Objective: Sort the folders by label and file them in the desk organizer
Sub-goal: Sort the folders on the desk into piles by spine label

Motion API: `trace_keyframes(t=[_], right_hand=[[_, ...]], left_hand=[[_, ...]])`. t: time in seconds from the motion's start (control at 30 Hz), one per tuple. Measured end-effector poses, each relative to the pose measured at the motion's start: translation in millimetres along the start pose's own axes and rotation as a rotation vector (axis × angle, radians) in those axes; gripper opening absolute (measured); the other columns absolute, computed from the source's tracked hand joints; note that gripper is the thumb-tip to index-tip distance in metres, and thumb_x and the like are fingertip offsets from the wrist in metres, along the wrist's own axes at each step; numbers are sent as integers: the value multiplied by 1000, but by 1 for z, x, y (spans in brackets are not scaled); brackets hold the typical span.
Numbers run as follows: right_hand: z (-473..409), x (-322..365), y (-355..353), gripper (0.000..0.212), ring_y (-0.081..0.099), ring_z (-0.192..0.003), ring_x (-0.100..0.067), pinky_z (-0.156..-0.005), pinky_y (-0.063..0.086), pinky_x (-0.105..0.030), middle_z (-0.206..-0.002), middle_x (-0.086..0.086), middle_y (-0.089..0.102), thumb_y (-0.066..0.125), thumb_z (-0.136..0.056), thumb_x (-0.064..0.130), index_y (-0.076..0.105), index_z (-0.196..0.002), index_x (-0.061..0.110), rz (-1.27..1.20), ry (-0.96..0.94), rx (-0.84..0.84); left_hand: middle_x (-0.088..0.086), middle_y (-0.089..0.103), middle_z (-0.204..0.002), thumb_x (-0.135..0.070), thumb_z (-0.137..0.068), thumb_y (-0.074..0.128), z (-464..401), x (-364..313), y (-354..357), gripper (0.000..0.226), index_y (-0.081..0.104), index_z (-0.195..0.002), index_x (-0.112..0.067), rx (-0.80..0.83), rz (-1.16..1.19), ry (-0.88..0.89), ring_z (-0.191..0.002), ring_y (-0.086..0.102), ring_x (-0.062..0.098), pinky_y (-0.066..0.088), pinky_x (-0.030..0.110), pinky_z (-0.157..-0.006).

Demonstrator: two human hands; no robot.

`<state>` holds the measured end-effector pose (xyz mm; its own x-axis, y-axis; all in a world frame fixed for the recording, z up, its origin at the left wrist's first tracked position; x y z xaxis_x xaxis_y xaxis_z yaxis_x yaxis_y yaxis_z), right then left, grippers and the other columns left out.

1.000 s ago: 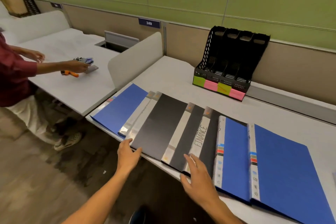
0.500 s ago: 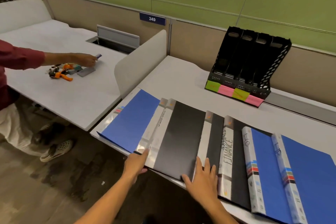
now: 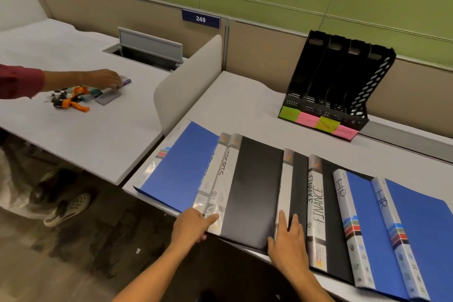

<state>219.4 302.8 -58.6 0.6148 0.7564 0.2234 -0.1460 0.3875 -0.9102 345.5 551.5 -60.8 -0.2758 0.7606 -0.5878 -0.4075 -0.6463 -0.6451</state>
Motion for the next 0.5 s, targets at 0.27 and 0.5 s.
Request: trace_keyframes(t=[0.27,0.5], right_hand=[[-2,5,-5,84,11,-149,-47,-114,35,-48,-163,-22,4,50,-94,22,-4,-159,25,45,-2,36],[-1,8,-1,84,14,-148,-48,-113,35,-48,-163,-24,4,49,-95,28,-6,-159,26,117,-3,4]], left_hand=[[-2,65,-111,-58,-90,63,-24,-1,-63,39,62,-113,-26,-430,-119,195,-103,62,19,56,41,-86],[23,24,-158,-53,-88,69,-83,36,-122,97,22,-153,1,-371,117,-187,-144,27,46,34,59,-112]])
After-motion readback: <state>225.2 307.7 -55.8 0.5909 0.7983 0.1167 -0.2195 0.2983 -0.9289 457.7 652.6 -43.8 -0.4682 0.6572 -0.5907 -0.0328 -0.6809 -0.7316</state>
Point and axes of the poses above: each hand's wrist, its own z-axis away from the middle knuckle, its own y-axis out of the palm, x = y × z, the point moved 5 cm from there along -z, towards the middle knuckle
